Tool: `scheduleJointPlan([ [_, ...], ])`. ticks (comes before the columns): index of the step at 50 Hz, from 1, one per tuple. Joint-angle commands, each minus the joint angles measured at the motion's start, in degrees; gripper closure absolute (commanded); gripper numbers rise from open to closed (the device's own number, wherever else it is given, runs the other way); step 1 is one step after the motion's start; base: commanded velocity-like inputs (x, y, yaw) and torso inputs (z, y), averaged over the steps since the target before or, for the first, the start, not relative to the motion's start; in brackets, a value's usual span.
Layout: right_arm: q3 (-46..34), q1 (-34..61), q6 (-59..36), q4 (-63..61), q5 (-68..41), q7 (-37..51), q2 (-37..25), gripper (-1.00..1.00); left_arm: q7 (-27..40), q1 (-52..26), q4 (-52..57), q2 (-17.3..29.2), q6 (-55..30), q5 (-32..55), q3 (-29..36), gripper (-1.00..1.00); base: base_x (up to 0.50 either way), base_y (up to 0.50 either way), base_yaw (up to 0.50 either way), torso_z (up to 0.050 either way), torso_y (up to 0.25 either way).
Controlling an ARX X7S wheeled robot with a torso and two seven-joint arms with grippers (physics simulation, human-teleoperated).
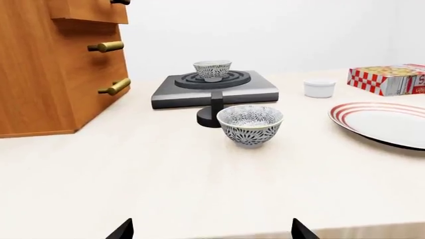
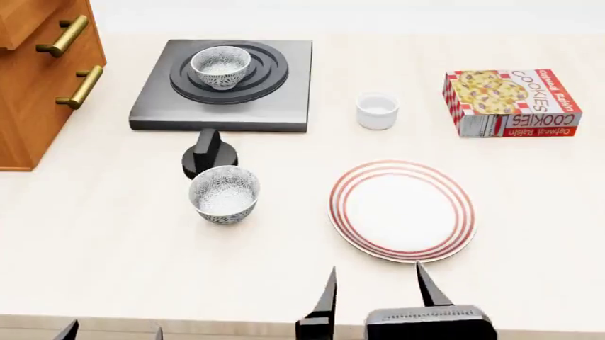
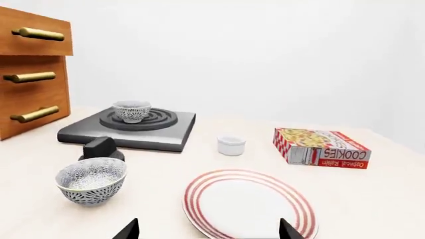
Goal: Pick the akita bowl on the stove and place it on the plate.
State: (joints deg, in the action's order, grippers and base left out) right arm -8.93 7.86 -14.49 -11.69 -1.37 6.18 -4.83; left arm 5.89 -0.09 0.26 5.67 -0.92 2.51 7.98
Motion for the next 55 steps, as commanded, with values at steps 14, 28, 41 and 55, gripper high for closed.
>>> scheduleJointPlan([
  [14,3.0,41.7,-44.4,-11.8,-1.9,3.1,1.1,-1.00,0.9,-0.3,-0.6,0.4,0.1,0.9,0.4,-1.00,0.00,0.00,0.00,0.000,0.000],
  [28,7.9,40.2,-46.7,-13.0,-3.4,-0.5,-7.2,-1.00,1.8,-0.4,-0.5,1.2,-0.2,1.4,1.4,-1.00,0.00,0.00,0.00,0.000,0.000],
  [41,13.8,32.2,-44.6,-17.1,-5.1,-1.1,-7.9,-1.00,2.5,-0.7,-1.0,1.7,0.1,1.7,2.2,-1.00,0.00,0.00,0.00,0.000,0.000],
  [55,12.7,29.7,-42.0,-16.4,-5.1,-1.1,-8.2,-1.00,3.3,-0.5,-0.2,2.3,-0.4,2.1,2.8,-1.00,0.00,0.00,0.00,0.000,0.000],
])
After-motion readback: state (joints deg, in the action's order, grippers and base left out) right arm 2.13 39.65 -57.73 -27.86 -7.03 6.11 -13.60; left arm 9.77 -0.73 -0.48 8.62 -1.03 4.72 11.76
